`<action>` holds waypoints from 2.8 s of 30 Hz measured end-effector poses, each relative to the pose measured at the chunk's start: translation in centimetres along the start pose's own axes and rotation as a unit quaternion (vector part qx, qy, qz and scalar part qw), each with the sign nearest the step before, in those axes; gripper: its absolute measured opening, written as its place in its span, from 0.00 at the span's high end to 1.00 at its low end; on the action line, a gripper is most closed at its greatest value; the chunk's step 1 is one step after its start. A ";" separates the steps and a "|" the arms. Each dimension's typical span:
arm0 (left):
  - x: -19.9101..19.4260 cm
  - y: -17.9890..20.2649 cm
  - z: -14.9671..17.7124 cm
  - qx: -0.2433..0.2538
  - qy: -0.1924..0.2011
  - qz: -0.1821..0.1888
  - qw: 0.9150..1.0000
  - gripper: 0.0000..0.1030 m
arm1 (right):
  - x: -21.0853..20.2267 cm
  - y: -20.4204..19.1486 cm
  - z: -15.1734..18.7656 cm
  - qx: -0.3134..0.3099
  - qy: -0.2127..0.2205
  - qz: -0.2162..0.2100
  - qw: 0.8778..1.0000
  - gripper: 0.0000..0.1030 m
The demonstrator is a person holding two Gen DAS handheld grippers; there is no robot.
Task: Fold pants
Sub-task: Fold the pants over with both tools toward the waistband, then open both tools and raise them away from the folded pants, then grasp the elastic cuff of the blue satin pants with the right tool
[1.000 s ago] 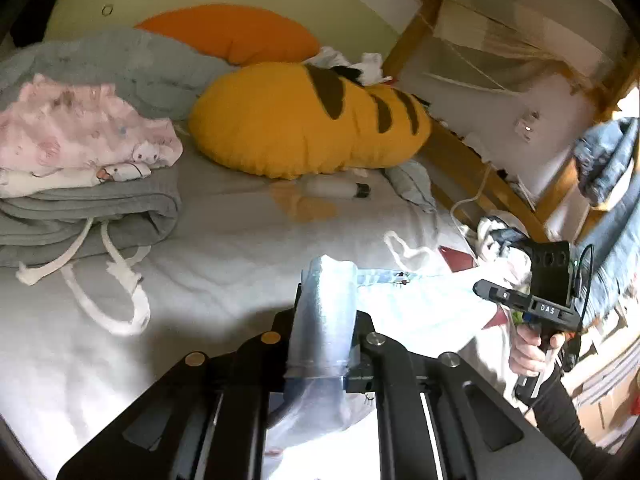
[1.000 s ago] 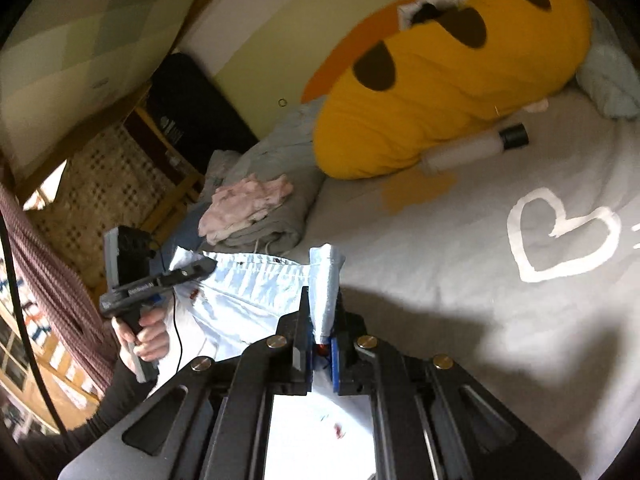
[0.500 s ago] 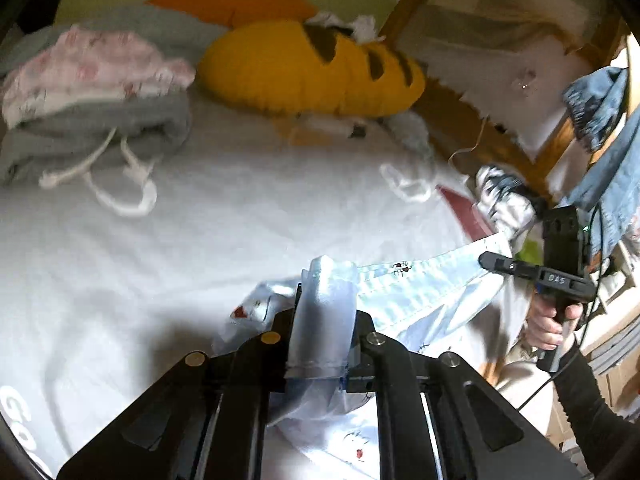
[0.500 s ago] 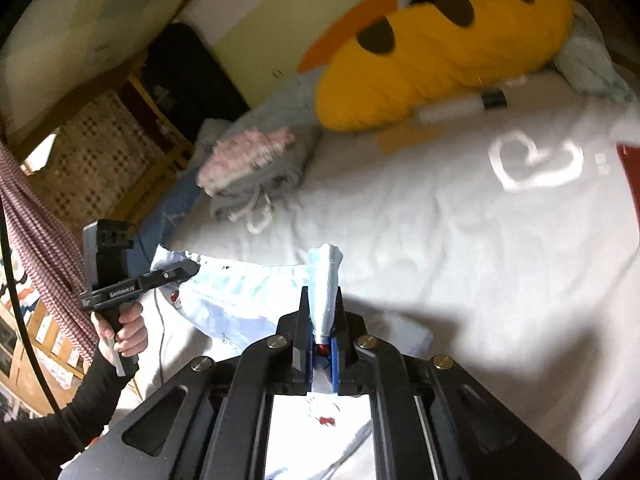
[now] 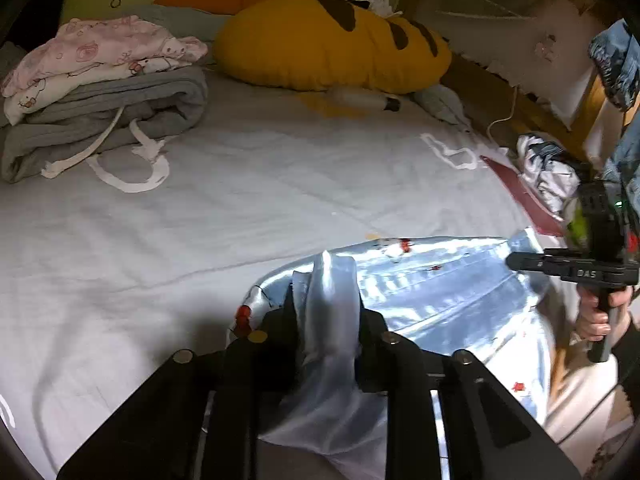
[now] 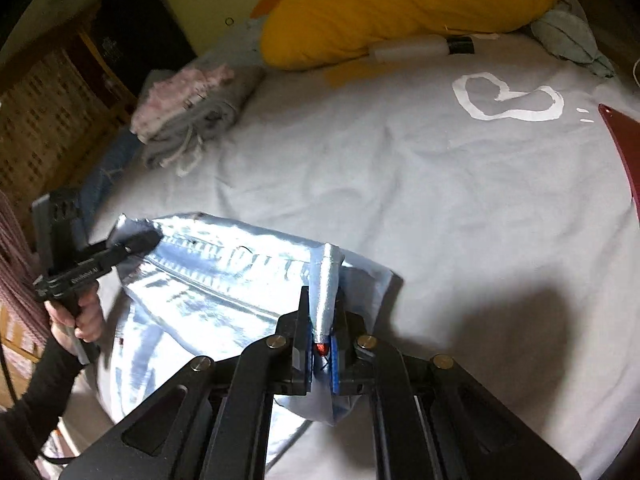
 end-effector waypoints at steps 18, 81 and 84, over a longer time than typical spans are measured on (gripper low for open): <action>-2.8 -1.9 0.9 0.029 0.043 -0.112 0.992 0.37 | -1.6 1.4 -0.3 -0.015 0.046 0.112 0.993 0.54; -15.9 12.4 17.7 0.045 0.158 -0.155 0.974 0.02 | -14.3 -12.3 20.6 -0.065 0.275 0.156 0.947 0.00; -13.8 12.7 18.8 0.039 0.116 -0.136 0.983 0.17 | -13.5 -13.3 20.5 -0.111 0.247 0.129 0.954 0.07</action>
Point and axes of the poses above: each gripper's, at about its wrist camera, not at the fingertips, and x roughly the way its jaws point, y to its right, z to its underside, the point moved 3 cm from there along x, roughly the way its jaws point, and after that the axes turned 2 degrees about -z, right-handed, at the moved point
